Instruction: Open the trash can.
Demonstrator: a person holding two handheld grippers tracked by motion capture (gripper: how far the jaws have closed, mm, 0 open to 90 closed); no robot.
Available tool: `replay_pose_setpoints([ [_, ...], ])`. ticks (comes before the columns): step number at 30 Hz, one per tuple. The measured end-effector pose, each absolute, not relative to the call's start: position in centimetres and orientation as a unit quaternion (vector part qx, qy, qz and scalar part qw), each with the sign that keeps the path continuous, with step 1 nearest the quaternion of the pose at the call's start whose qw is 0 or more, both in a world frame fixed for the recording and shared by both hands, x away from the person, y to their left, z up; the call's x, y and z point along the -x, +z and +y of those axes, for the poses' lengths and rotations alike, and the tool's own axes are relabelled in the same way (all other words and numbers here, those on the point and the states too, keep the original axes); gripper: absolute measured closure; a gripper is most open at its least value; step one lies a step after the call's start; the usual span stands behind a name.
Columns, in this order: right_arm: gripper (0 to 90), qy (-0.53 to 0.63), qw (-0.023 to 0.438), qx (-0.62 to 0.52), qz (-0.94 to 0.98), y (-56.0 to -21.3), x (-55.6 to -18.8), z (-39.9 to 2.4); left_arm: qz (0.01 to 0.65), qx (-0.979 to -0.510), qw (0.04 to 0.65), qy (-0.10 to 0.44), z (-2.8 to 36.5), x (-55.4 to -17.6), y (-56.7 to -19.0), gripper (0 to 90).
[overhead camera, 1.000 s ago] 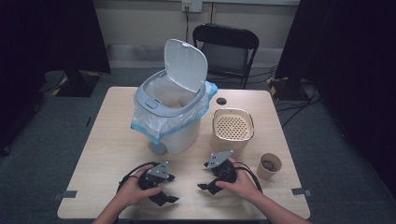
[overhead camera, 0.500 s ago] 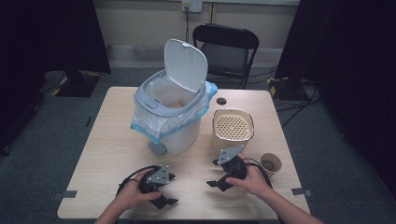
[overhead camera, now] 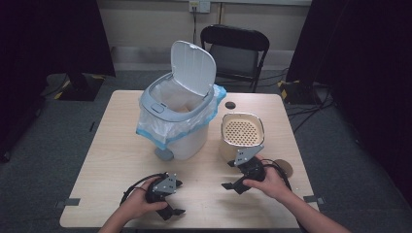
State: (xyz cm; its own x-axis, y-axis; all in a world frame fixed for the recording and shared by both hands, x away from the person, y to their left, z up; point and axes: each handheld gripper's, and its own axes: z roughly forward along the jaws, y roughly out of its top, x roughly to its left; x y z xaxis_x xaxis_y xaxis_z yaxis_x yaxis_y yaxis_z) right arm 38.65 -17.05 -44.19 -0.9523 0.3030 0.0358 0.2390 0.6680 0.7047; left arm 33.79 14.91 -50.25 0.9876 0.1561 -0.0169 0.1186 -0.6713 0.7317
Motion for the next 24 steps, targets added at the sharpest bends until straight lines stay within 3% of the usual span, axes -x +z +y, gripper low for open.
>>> replay_pose_setpoints([
  [24, 14.2, 0.371, 0.049, -0.152, 0.915, -41.1, -39.1, -19.8, 0.07, -0.918, 0.391, 0.021, 14.8, -33.8, -50.3, 0.0],
])
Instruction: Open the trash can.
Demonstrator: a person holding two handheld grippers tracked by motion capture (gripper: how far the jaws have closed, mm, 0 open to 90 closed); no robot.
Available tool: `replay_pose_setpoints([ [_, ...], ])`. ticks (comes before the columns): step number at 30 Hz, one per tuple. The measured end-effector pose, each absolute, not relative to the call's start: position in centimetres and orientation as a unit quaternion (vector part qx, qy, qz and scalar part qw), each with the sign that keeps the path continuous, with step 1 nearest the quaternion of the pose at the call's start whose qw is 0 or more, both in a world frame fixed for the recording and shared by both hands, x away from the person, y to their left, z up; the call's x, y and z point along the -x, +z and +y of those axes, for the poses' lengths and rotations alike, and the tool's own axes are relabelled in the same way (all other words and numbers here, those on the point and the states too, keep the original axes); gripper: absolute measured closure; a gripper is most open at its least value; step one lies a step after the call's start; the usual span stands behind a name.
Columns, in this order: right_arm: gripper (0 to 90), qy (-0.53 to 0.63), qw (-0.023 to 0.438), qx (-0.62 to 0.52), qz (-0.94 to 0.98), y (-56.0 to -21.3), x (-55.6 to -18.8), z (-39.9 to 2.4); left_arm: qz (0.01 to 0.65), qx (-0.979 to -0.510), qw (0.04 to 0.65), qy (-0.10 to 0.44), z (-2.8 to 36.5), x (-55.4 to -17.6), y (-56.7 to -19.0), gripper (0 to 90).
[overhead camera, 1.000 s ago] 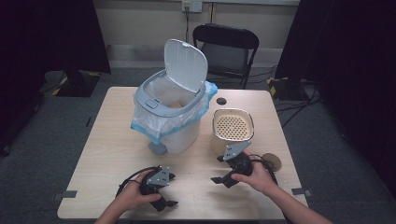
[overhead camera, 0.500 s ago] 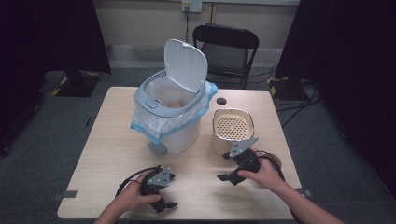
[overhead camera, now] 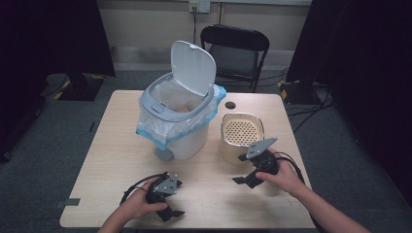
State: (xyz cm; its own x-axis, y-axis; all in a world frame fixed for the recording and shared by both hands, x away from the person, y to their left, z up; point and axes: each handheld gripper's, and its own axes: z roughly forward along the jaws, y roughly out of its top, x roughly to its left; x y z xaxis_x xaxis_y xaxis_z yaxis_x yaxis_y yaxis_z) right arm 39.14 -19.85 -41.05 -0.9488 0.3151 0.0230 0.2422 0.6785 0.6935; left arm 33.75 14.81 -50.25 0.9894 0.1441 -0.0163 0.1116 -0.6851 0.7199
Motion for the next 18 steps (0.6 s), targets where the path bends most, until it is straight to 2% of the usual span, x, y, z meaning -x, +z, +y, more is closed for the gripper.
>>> replay_pose_setpoints([
  [18, 14.2, 0.367, 0.07, -0.174, 0.911, -39.9, -39.7, -23.1, 0.07, -0.918, 0.391, 0.021, 14.8, -33.8, -50.3, 0.0],
])
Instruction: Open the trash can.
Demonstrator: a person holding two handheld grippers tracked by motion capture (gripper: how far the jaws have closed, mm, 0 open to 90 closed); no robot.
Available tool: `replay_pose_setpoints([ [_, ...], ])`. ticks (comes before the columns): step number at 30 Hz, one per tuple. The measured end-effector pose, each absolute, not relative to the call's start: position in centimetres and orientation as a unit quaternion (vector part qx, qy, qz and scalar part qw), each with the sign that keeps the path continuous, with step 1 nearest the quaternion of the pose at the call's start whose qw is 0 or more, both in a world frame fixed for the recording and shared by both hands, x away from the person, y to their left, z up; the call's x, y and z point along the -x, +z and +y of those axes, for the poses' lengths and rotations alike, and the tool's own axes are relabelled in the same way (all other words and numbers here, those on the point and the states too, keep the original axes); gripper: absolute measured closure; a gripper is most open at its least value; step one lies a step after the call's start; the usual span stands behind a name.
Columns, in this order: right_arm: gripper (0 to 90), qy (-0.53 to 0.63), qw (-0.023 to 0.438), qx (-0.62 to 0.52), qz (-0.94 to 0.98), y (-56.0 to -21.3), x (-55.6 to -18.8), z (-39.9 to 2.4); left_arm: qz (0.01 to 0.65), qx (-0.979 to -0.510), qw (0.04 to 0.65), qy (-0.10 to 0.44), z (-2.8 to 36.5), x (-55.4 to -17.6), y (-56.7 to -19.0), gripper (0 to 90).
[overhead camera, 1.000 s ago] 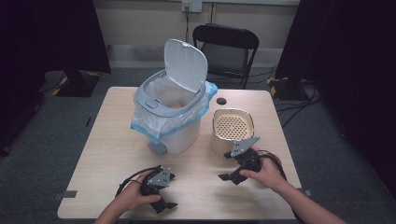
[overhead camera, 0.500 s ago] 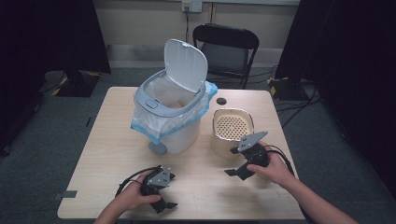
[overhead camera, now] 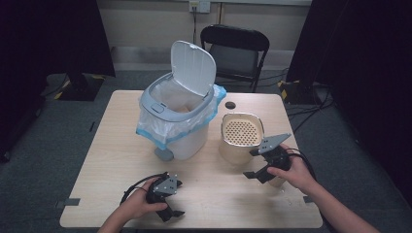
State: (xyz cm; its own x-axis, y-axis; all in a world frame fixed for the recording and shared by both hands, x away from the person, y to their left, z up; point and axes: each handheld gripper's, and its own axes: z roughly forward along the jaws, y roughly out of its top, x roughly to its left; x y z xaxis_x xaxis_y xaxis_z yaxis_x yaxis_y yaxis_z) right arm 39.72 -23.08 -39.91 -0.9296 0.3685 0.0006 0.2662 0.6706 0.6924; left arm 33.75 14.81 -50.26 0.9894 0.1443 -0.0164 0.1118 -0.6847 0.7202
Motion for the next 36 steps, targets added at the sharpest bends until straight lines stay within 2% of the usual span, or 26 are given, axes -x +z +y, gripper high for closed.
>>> replay_pose_setpoints([
  [36, 14.2, 0.357, 0.103, -0.229, 0.9, -40.4, -40.1, -29.3, 0.07, -0.918, 0.391, 0.021, 14.8, -33.8, -50.3, 0.0],
])
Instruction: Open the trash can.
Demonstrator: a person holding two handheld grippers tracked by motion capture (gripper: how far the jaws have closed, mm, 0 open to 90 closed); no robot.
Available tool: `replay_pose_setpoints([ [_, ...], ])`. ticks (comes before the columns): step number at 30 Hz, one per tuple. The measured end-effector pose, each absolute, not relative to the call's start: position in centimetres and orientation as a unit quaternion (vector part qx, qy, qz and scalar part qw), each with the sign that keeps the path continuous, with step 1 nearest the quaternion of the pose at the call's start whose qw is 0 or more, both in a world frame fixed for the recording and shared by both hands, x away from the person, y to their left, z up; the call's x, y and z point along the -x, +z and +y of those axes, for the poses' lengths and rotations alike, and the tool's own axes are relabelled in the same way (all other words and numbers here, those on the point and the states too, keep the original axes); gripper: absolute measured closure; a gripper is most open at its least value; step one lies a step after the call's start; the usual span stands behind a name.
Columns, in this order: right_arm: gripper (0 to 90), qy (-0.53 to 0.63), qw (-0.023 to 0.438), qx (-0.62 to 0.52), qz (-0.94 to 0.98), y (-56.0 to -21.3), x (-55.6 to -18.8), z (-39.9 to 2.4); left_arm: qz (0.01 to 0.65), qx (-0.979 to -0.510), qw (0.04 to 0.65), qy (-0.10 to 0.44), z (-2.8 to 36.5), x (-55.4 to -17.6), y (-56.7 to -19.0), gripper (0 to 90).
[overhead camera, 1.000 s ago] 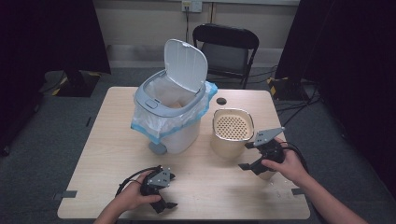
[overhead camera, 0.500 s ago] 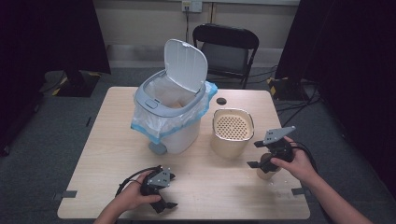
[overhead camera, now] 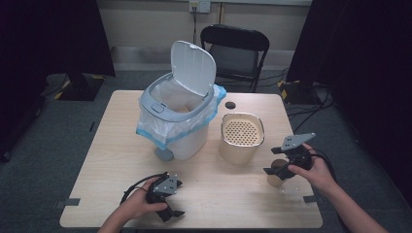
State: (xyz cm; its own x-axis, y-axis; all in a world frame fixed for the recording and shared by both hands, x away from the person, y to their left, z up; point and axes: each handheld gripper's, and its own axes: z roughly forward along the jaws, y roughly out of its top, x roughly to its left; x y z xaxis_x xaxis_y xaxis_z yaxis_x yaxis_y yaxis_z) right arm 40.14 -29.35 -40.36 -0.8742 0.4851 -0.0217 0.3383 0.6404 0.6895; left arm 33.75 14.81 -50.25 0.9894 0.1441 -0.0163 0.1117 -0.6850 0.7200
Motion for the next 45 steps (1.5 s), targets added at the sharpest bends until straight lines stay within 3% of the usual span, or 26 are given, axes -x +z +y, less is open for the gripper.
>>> replay_pose_setpoints([
  [45, 14.0, 0.403, 0.085, -0.284, 0.866, -44.9, -38.4, -33.7, 0.07, -0.917, 0.392, 0.021, 14.8, -33.7, -50.3, 0.0],
])
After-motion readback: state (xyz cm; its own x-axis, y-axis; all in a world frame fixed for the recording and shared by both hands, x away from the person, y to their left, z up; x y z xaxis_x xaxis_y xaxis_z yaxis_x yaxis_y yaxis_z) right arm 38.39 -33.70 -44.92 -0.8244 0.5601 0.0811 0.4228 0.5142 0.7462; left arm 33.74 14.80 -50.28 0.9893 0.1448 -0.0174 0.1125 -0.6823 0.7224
